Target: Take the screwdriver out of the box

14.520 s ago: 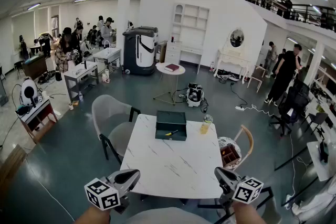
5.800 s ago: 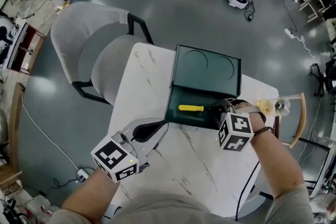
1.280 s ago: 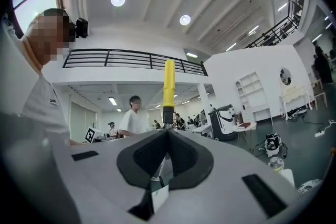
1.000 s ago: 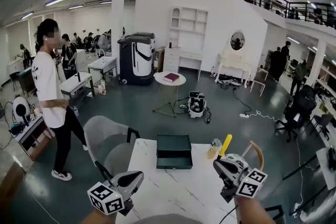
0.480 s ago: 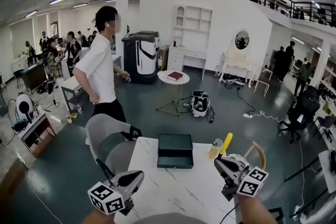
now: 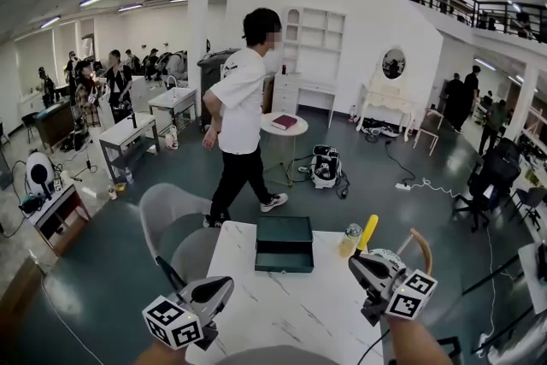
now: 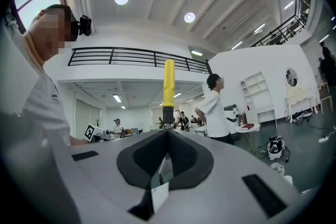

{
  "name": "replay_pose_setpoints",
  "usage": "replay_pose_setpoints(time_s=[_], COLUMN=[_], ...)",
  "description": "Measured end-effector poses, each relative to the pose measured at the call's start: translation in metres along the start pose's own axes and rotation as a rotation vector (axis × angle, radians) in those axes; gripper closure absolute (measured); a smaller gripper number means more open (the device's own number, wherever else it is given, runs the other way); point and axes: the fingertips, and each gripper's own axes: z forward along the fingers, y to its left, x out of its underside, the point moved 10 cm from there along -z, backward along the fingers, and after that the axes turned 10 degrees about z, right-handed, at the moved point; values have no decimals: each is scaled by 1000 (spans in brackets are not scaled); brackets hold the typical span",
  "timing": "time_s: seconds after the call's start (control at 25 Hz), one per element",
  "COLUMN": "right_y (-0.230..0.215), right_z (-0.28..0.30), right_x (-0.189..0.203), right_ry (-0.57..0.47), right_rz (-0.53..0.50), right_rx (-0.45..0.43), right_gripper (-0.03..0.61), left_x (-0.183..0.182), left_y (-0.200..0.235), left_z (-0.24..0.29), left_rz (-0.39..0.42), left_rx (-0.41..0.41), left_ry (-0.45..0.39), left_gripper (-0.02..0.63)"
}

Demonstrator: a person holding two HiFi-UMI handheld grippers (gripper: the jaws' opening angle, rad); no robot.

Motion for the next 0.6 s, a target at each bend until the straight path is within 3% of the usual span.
replay_pose_setpoints(time_s=[0.6], right_y=[9], right_z=[2], right_x=[-2], right_ry=[7], right_rz=[-6], right_rx=[1], right_gripper=[569], left_x=[-4], left_y=[1], left_z=[-5], left_rz=[-10], left_rx=[4], left_ry=[0], left_gripper=[609])
